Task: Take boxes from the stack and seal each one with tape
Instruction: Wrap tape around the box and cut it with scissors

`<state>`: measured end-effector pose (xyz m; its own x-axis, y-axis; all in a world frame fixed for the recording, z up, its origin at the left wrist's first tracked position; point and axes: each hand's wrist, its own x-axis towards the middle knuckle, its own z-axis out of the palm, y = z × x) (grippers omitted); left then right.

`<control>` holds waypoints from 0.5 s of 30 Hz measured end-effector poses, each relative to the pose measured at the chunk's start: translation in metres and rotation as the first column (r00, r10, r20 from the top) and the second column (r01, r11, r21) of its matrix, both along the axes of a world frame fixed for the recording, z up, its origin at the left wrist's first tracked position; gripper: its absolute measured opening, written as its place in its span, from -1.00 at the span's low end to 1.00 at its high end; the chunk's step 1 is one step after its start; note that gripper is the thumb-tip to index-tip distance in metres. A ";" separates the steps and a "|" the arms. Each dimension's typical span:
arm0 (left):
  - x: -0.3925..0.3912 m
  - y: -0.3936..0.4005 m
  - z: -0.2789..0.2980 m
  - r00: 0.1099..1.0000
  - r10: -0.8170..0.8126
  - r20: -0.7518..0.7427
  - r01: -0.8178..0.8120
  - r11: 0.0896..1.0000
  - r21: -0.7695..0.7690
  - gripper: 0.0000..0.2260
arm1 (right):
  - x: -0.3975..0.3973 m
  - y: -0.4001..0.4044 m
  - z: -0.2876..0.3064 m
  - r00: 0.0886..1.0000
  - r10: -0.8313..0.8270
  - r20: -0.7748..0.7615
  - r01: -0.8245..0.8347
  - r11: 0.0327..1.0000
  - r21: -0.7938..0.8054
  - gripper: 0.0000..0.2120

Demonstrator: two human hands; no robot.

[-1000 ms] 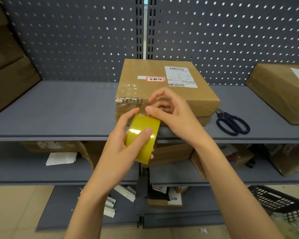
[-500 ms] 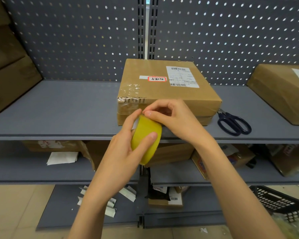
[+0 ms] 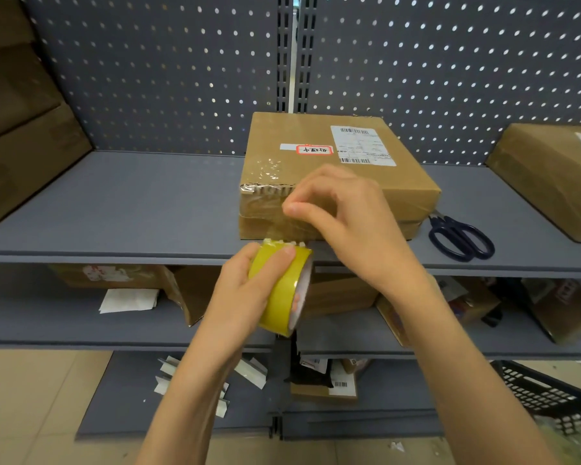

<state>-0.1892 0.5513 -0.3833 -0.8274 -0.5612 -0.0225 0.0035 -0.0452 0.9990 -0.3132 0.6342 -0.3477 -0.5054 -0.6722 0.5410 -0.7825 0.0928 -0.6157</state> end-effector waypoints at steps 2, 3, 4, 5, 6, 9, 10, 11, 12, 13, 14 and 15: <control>-0.002 0.000 -0.001 0.999 0.007 0.036 -0.008 1.000 0.026 -0.81 | 0.005 0.000 0.010 0.995 -0.025 -0.095 0.027 1.000 0.012 -0.85; -0.003 0.000 -0.002 0.998 -0.008 0.066 0.005 0.999 0.035 -0.73 | 0.007 -0.001 0.015 0.991 -0.028 -0.131 0.029 1.000 0.006 -0.84; -0.003 0.000 -0.002 0.995 -0.023 0.099 0.018 0.999 0.049 -0.63 | 0.009 -0.002 0.019 0.980 -0.033 -0.195 0.036 0.999 0.011 -0.84; -0.002 0.000 -0.001 0.993 -0.026 0.118 0.018 0.998 0.064 -0.55 | 0.011 -0.003 0.023 0.960 -0.039 -0.277 0.045 0.999 0.016 -0.85; -0.001 0.000 0.002 0.995 -0.025 0.100 0.019 0.997 0.069 -0.51 | 0.012 -0.004 0.026 0.946 -0.048 -0.322 0.051 0.999 0.001 -0.85; 0.007 0.005 0.015 0.997 -0.071 -0.024 0.073 0.993 0.089 -0.56 | 0.002 -0.006 0.034 0.985 -0.051 -0.166 0.034 0.994 -0.105 -0.89; 0.009 0.008 0.020 0.992 -0.113 -0.060 0.119 0.987 0.109 -0.57 | -0.003 -0.006 0.036 0.996 -0.039 -0.078 0.029 0.993 -0.118 -0.90; 0.012 0.011 0.024 0.984 -0.156 -0.086 0.166 0.977 0.132 -0.58 | -0.007 -0.007 0.038 1.000 -0.026 -0.006 0.025 0.993 -0.113 -0.91; 0.014 0.014 0.028 0.978 -0.189 -0.094 0.201 0.968 0.149 -0.59 | -0.009 -0.007 0.039 0.999 -0.015 0.043 0.019 0.995 -0.095 -0.91; 0.016 0.015 0.030 0.975 -0.203 -0.091 0.216 0.963 0.160 -0.61 | -0.011 -0.007 0.041 0.998 -0.008 0.066 0.013 0.997 -0.075 -0.92; 0.018 0.017 0.032 0.976 -0.201 -0.087 0.213 0.963 0.165 -0.63 | -0.012 -0.009 0.041 0.997 -0.008 0.073 0.012 0.999 -0.053 -0.92; 0.018 0.018 0.032 0.980 -0.184 -0.080 0.195 0.967 0.167 -0.64 | -0.013 -0.011 0.042 0.997 -0.015 0.074 0.017 0.999 -0.032 -0.92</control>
<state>-0.1708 0.5691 -0.3513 -0.9210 -0.3864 -0.0498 0.0409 -0.2230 0.9740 -0.3257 0.6233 -0.3060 -0.5554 -0.6465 0.5231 -0.7333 0.0840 -0.6747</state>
